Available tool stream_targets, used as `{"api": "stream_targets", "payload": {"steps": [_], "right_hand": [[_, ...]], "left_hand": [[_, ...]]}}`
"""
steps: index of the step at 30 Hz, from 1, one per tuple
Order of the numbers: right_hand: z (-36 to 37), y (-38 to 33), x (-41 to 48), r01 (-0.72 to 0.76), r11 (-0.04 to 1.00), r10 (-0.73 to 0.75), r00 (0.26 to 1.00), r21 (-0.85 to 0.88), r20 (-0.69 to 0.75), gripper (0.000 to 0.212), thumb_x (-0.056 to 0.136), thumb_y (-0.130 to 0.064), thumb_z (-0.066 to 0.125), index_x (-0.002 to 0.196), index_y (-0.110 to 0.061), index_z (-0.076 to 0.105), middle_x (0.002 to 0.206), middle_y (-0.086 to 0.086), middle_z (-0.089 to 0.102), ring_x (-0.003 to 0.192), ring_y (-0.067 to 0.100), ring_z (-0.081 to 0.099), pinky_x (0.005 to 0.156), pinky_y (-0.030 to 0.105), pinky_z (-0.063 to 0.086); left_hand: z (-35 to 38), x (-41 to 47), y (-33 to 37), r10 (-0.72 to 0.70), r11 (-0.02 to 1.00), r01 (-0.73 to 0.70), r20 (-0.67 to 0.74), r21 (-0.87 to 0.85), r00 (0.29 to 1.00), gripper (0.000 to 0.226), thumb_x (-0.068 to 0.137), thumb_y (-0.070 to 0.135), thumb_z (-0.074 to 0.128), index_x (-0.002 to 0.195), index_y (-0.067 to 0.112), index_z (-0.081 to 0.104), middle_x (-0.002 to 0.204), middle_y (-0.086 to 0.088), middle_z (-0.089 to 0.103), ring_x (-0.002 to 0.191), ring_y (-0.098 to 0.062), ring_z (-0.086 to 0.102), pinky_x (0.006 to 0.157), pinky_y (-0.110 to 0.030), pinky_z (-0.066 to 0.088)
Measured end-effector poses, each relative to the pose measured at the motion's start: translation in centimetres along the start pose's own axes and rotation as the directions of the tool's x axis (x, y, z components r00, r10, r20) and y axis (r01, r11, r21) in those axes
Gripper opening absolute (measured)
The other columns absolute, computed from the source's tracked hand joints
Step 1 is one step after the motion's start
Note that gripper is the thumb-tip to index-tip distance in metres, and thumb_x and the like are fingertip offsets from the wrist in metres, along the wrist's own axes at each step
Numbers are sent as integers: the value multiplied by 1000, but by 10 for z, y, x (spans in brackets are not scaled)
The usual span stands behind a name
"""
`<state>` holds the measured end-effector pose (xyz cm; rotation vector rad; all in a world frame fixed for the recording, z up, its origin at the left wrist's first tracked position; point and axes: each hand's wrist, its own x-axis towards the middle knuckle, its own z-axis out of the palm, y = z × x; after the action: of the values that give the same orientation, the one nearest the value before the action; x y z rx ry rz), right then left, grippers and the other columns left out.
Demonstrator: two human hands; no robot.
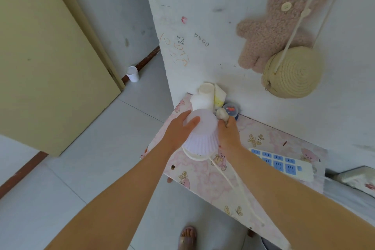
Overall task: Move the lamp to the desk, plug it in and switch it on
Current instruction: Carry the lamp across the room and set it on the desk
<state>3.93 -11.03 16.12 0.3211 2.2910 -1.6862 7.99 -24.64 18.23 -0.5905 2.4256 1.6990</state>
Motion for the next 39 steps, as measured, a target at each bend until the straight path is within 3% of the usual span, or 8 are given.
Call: {"api": "stream_targets", "payload": {"steps": [4,7,12,16,24,30,33,39], "right_hand": [[3,-16,-29,26,999,-25,996,-19,88,33,98,-20,33,128,-8,41,113,13,55,99,28,50,98,51,47],[11,-30,-52,73,996,-65,986,-46,152,35,97,-21,33,130,-11,41,121,14,55,109,31,52,99,53,46],[40,-51,-93,141,985,-107,955,-104,276,37,97,-24,33,128,-10,46,107,6,55,102,26,52,101,50,46],[82,-64,-133,185,975,-120,904,-122,410,34,96,-27,36,120,-9,53,115,15,62,108,33,58,98,52,48],[192,-71,-231,299,944,-161,781,-136,603,32,96,-30,39,115,-7,51,101,8,57,101,32,59,92,52,52],[278,-68,-320,324,937,-141,698,-134,702,16,95,-28,39,100,-15,48,98,7,56,101,36,60,87,52,54],[318,-65,-364,311,941,-116,664,-131,739,25,94,-29,40,108,-12,52,103,10,60,104,36,60,91,53,53],[396,-56,-451,320,939,-86,569,-124,818,26,94,-27,40,110,-11,53,115,16,62,108,37,59,94,54,51]], "left_hand": [[-15,-37,8,29,1000,-28,-99,13,995,45,92,39,51,132,18,49,131,-4,57,116,-24,55,98,-52,48],[-31,-64,8,39,999,-39,-177,4,983,36,93,37,49,125,22,52,115,4,58,105,-19,55,95,-50,49],[-69,-112,-5,-29,997,7,-306,-75,952,38,92,40,49,127,25,50,115,4,55,107,-21,53,97,-48,48],[-111,-159,-23,-59,991,5,-400,-136,915,32,89,42,55,118,29,52,111,6,57,106,-22,57,94,-53,51],[-200,-256,-85,-205,972,96,-565,-216,800,87,63,58,68,138,25,37,138,-4,46,123,-27,48,101,-52,46],[-274,-336,-137,-244,965,119,-637,-233,731,103,51,52,79,140,26,33,142,-3,42,128,-24,43,106,-50,40],[-308,-374,-164,-234,968,103,-666,-231,708,107,44,54,80,138,29,35,141,-2,42,128,-24,43,106,-50,41],[-374,-452,-221,-251,958,57,-723,-283,643,80,50,32,89,106,59,39,112,24,52,106,-4,51,76,-19,45]]}}
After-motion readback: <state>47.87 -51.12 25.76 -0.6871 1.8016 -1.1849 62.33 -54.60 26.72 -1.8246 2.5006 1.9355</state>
